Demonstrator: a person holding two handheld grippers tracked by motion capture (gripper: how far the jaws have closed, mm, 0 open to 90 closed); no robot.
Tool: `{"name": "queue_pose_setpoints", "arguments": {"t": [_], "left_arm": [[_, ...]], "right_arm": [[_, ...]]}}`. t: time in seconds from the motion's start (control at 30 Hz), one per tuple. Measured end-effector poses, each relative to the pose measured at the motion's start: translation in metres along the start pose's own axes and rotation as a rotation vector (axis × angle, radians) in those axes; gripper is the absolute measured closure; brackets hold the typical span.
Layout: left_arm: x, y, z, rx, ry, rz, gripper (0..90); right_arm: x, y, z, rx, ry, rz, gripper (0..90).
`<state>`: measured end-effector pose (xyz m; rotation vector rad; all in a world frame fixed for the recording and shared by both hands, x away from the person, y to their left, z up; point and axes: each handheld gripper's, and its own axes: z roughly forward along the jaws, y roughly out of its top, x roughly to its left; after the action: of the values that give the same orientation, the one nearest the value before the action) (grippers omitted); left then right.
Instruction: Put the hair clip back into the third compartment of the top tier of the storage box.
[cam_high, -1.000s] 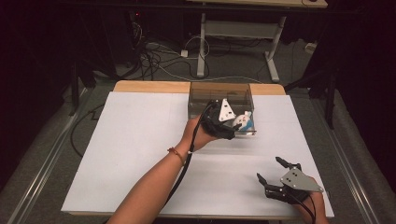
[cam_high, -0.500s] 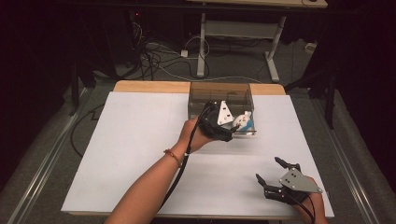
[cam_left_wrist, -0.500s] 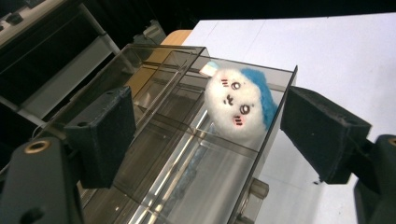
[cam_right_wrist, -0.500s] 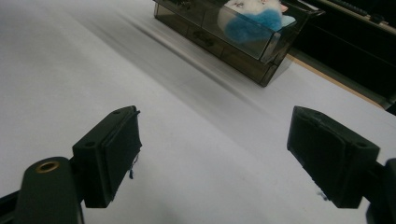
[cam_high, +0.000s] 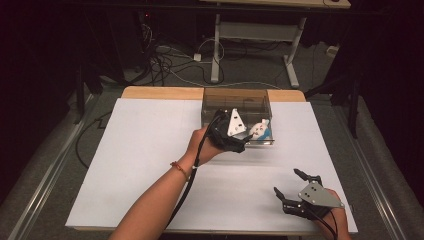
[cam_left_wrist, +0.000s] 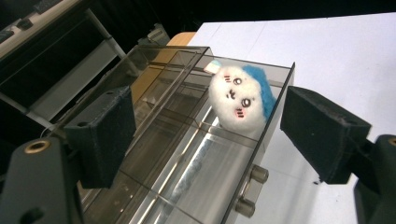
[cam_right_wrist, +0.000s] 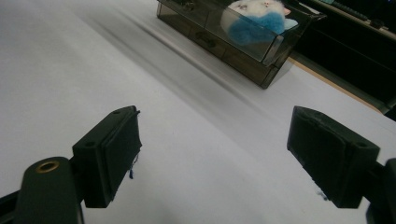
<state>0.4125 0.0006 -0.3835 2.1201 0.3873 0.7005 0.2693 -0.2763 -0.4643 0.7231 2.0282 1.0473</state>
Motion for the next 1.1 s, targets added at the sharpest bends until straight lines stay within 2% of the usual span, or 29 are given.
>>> {"name": "queue_pose_setpoints", "arguments": {"t": [0.6,0.83,1.0,1.1], "left_arm": [[0.003,-0.014,-0.018,-0.002,0.019,-0.002,17.7],[-0.001,-0.021,-0.024,0.004,0.032,0.017,17.7],[-0.004,-0.024,-0.027,0.007,0.029,0.02,17.6],[-0.005,-0.028,-0.031,0.011,0.012,0.016,17.6]], "right_arm": [[0.003,0.001,0.001,0.009,0.003,-0.013,17.5],[0.005,0.001,0.002,0.017,0.01,-0.034,17.1],[0.005,0.001,0.002,0.014,0.009,-0.036,17.0],[0.006,0.001,0.002,0.019,0.012,-0.041,17.0]]}}
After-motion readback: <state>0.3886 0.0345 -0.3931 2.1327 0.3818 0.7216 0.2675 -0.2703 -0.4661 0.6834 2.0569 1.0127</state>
